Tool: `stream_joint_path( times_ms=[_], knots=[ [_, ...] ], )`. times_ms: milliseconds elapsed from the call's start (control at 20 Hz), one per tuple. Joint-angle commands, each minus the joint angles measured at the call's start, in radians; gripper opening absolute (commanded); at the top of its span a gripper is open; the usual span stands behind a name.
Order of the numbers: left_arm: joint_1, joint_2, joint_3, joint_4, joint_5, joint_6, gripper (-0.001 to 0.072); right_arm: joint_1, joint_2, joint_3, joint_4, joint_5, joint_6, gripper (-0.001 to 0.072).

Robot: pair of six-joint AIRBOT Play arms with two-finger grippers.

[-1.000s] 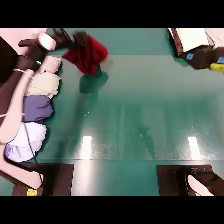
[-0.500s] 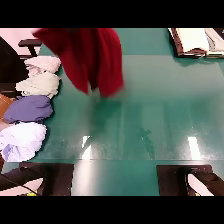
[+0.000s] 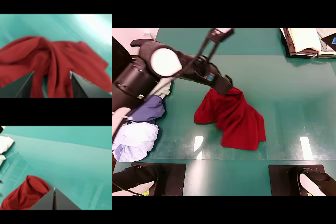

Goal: Fold the shirts.

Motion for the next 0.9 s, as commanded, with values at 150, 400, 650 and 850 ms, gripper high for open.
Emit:
stream_joint_path(
  times_ms=[150,400,650,850],
  knots=[
    [0.32,0.087,-0.214,0.032,-0.121,-0.107,0.0535,-0.001,-0.003,0.001,0.0,0.015,0.0,0.0015],
    [0.44,0.084,-0.565,-0.102,-0.026,-0.084,0.0535,-0.001,-0.005,0.0,0.0,0.012,0.0,0.0015],
    [0.44,0.084,-0.778,-0.235,0.126,-0.045,0.0534,-0.001,-0.005,0.0,0.0,0.012,0.0,0.0015],
    [0.403,0.076,-0.816,-0.298,0.219,0.002,0.0533,-0.001,-0.005,0.0,0.0,0.012,0.0,0.0015]
  ],
)
